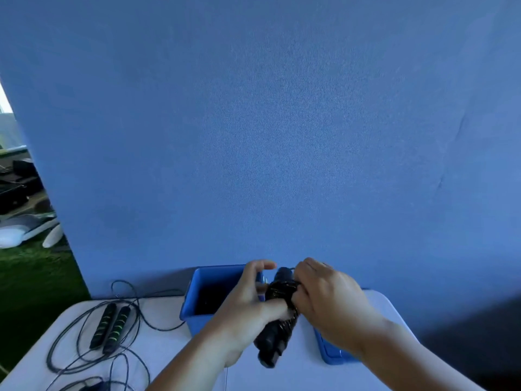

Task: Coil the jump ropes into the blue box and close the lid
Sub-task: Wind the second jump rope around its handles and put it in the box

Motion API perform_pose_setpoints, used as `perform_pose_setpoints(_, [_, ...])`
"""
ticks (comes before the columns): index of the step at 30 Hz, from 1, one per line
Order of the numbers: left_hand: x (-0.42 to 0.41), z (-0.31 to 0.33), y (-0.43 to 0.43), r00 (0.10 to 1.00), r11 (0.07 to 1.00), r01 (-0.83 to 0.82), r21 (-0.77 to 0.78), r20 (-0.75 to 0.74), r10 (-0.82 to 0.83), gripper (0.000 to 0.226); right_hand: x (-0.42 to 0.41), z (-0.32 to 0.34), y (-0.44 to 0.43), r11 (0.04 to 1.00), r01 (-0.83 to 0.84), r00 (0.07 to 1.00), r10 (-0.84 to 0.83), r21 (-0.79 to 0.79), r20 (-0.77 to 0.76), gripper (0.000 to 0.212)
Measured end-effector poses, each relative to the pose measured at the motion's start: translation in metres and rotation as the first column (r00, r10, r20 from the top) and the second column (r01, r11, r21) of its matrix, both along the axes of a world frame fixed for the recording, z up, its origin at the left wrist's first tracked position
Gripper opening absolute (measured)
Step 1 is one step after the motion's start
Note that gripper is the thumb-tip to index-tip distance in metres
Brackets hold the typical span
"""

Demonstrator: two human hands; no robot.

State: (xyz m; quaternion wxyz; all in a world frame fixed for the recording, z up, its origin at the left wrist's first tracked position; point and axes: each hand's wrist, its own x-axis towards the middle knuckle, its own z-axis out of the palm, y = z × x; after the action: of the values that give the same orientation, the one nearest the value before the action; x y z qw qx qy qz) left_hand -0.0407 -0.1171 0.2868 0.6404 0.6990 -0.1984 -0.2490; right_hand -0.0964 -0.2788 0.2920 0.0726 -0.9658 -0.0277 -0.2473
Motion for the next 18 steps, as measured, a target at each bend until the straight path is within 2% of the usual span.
perform_pose_setpoints(1, [0.002,-0.003,0.000,1.000,1.000,-0.009,0.027,0.022,0.008,0.059,-0.001,-0.002,-0.001,0.996,0.011,0.999,-0.007,0.086,-0.045,0.028])
perform_pose_setpoints(3, [0.004,-0.009,-0.001,0.999,0.999,-0.026,0.034,0.035,0.025,0.054,-0.002,0.001,-0.002,0.954,0.015,0.991,0.027,0.299,-0.135,0.026])
perform_pose_setpoints(5, [0.002,-0.009,-0.003,0.998,0.999,-0.044,0.026,0.042,0.043,0.052,0.000,0.004,0.000,0.880,0.051,0.987,0.030,0.473,-0.161,0.023])
perform_pose_setpoints(8, [0.002,-0.011,-0.005,0.994,0.998,-0.044,0.047,0.100,0.039,0.051,-0.001,0.010,0.002,0.723,0.151,0.956,0.067,0.674,-0.286,0.029])
perform_pose_setpoints(11, [0.002,-0.010,-0.006,0.996,0.998,-0.047,0.047,0.084,0.043,0.051,0.001,0.011,0.000,0.615,0.227,0.921,0.117,0.756,-0.371,0.035])
perform_pose_setpoints(14, [0.005,-0.010,-0.006,0.997,0.998,-0.068,0.009,0.032,0.068,0.061,0.000,0.011,0.001,0.492,0.208,0.916,0.204,0.845,-0.345,0.033])
perform_pose_setpoints(18, [0.009,-0.011,-0.005,0.998,0.997,-0.055,-0.050,-0.044,0.053,0.053,-0.005,0.013,-0.002,0.434,0.205,0.910,0.246,0.877,-0.335,0.023])
